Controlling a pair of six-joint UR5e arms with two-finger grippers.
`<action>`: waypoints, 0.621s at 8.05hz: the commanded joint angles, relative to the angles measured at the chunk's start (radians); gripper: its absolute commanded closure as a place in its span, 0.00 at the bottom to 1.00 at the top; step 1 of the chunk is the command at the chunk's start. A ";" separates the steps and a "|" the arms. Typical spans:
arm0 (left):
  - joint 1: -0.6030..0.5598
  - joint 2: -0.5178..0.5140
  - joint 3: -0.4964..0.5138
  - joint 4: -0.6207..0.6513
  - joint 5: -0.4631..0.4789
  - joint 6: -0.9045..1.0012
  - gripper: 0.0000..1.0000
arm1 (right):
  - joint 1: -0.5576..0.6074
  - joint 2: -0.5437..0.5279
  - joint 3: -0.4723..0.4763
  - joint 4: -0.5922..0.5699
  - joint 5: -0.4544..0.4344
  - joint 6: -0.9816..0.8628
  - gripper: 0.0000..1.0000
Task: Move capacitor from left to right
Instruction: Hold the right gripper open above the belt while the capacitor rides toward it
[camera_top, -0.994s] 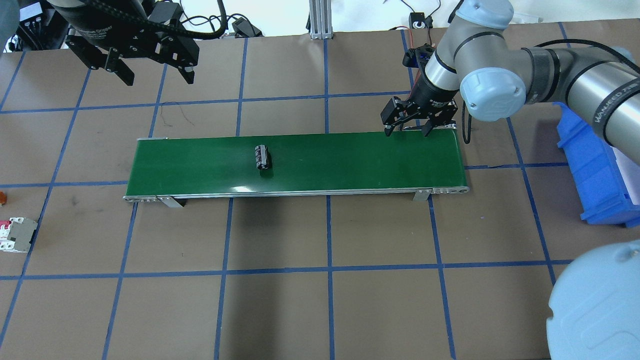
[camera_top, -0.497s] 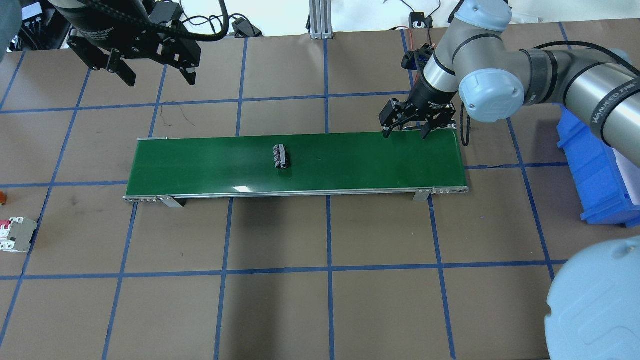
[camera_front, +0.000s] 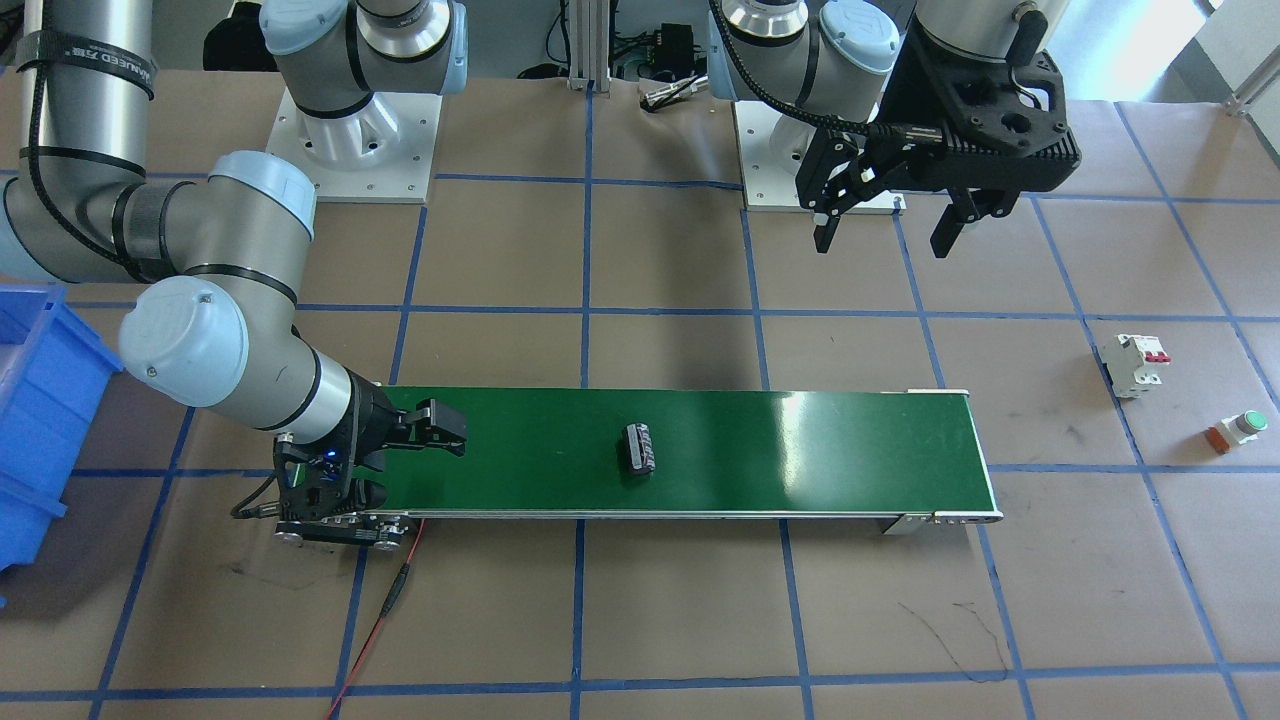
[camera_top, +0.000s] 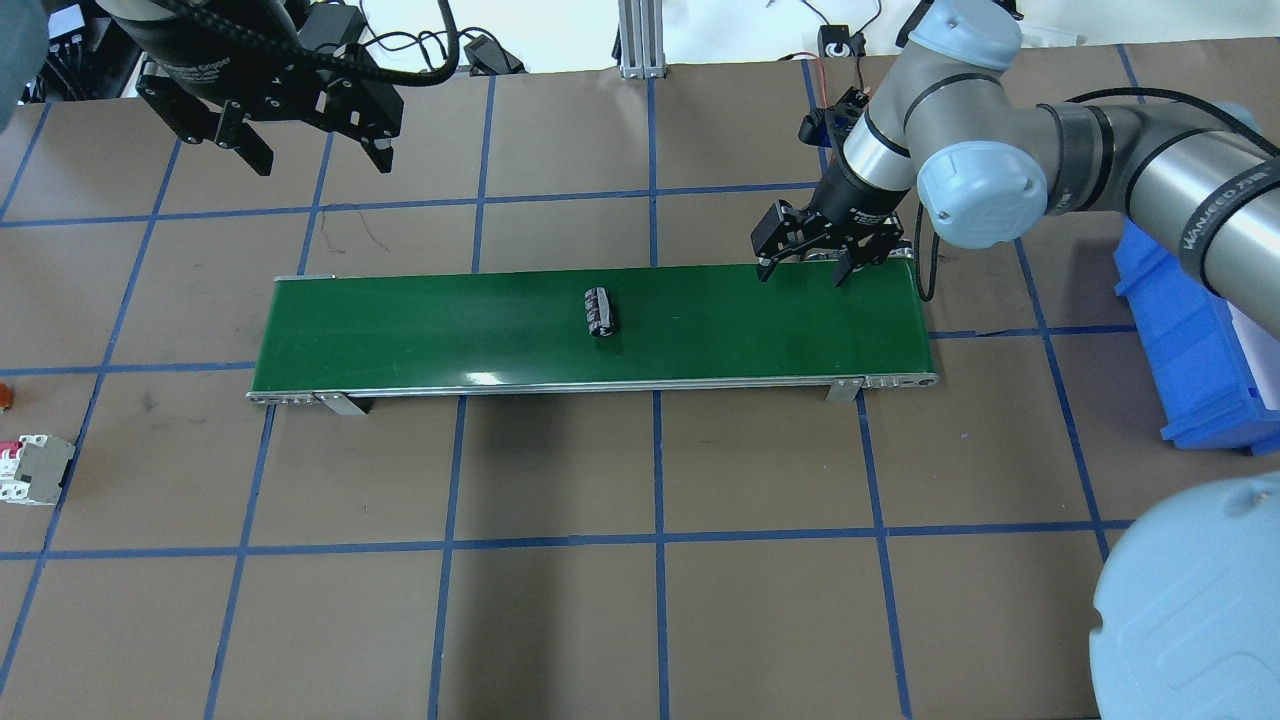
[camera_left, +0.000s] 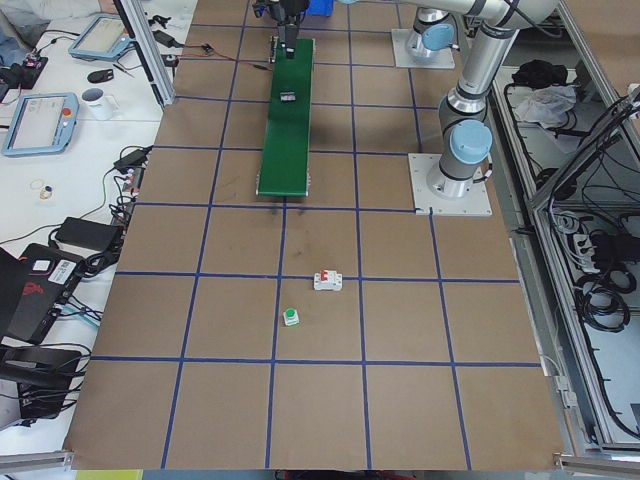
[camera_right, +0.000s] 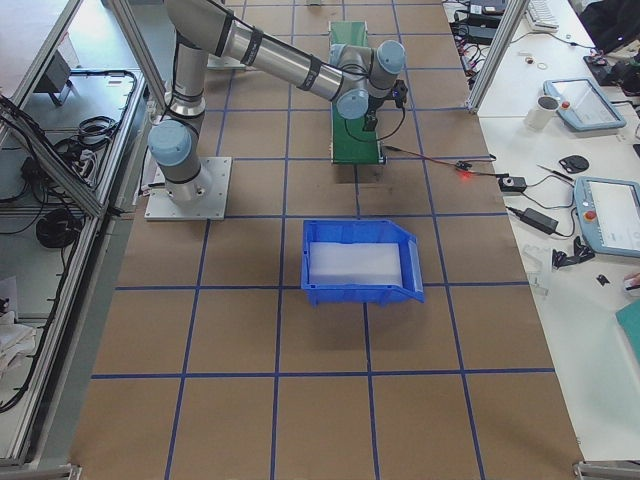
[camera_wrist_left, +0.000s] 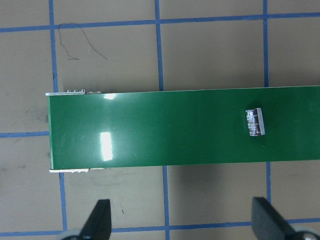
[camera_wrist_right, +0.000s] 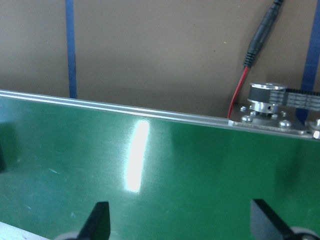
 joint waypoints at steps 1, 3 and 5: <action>0.000 0.001 -0.002 0.000 0.000 0.001 0.00 | 0.000 0.000 0.001 0.033 0.035 0.001 0.00; 0.000 0.002 -0.004 0.000 0.000 0.000 0.00 | 0.000 0.000 0.001 0.036 0.035 0.002 0.00; 0.000 0.002 -0.004 0.000 0.000 0.000 0.00 | 0.002 0.012 0.001 0.038 0.047 0.002 0.00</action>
